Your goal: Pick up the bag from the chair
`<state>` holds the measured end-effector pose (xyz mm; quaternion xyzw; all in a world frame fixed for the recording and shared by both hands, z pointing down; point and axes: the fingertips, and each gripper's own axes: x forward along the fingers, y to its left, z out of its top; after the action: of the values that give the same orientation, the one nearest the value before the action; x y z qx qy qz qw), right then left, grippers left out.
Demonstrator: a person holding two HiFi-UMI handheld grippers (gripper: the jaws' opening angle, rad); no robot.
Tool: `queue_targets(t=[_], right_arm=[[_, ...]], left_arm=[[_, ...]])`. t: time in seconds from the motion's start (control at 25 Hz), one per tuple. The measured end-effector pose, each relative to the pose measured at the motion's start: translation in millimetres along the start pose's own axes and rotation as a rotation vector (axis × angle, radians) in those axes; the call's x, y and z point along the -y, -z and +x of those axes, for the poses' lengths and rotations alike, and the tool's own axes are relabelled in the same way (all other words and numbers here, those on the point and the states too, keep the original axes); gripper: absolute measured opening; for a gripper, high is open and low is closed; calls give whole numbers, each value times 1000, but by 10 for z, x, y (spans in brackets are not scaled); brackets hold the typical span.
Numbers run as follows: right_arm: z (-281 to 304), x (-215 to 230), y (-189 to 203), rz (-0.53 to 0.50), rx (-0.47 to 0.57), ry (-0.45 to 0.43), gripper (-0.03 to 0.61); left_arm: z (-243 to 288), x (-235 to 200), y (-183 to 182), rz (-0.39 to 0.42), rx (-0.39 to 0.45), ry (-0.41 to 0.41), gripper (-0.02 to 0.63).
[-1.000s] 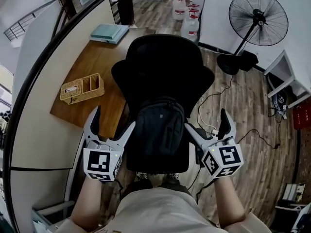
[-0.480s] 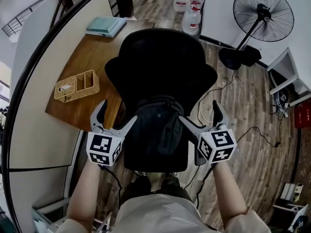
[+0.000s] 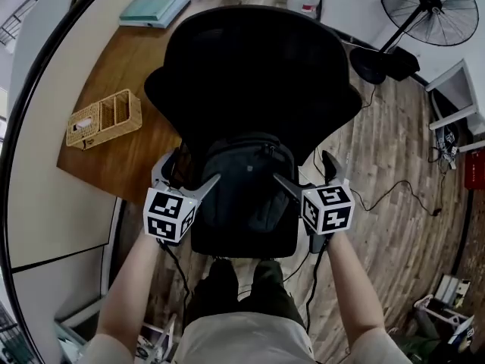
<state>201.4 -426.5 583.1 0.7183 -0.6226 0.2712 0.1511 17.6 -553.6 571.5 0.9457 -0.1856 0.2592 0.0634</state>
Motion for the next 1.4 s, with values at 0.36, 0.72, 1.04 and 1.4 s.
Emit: queue_targets(t=[0.36, 0.72, 1.04, 1.4], right_arm=[[800, 130, 841, 79, -155, -2, 600], [984, 235, 1046, 121, -171, 15, 599], [1205, 251, 1201, 188, -158, 30, 598], [1286, 274, 1304, 167, -172, 84, 395]], left_arm=[[647, -160, 841, -94, -135, 29, 453], [893, -82, 1139, -83, -194, 64, 453], [1158, -148, 1452, -186, -238, 57, 450], [1222, -131, 1583, -135, -260, -6, 230]])
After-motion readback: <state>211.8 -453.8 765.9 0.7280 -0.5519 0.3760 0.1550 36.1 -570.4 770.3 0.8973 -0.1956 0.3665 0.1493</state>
